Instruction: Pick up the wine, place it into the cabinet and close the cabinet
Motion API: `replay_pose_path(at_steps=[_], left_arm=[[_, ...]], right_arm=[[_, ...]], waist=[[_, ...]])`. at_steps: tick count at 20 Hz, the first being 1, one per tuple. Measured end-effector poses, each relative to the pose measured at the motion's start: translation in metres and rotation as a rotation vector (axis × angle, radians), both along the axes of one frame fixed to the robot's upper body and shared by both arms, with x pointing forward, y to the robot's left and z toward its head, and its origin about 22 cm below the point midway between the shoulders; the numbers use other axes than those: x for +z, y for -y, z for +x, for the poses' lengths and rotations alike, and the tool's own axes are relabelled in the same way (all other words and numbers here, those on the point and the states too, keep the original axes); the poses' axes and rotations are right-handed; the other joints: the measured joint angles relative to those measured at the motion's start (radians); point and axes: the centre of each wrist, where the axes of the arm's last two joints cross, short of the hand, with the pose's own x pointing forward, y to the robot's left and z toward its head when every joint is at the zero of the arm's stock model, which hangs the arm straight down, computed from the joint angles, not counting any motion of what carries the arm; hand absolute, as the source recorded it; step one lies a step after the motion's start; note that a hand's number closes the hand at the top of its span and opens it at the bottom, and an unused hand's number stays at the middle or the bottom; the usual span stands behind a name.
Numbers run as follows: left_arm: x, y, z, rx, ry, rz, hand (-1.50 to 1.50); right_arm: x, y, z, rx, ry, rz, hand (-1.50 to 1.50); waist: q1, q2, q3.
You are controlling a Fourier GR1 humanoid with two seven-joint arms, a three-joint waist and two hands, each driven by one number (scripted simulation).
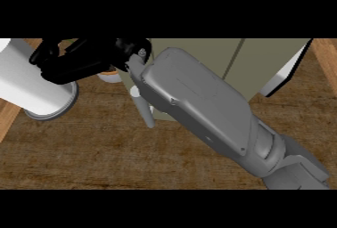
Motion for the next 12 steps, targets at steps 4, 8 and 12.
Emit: replay_pose_path(at_steps=[4,8,12], left_arm=[[0.001,-0.004,-0.001,0.010,-0.003,0.009,-1.50],[0.006,-0.001,0.001,-0.015,-0.005,0.008,-1.50],[0.009,0.003,0.003,-0.048,-0.001,-0.013,-1.50]], right_arm=[[-0.011,0.004,0.008,-0.001,0.037,0.026,1.50],[-0.018,0.007,0.012,0.013,0.051,0.054,1.50],[-0.023,0.010,0.015,0.031,0.067,0.086,1.50]], waist=[[0.003,-0.019,-0.008],[0.004,-0.029,-0.015],[0.004,-0.034,-0.022]])
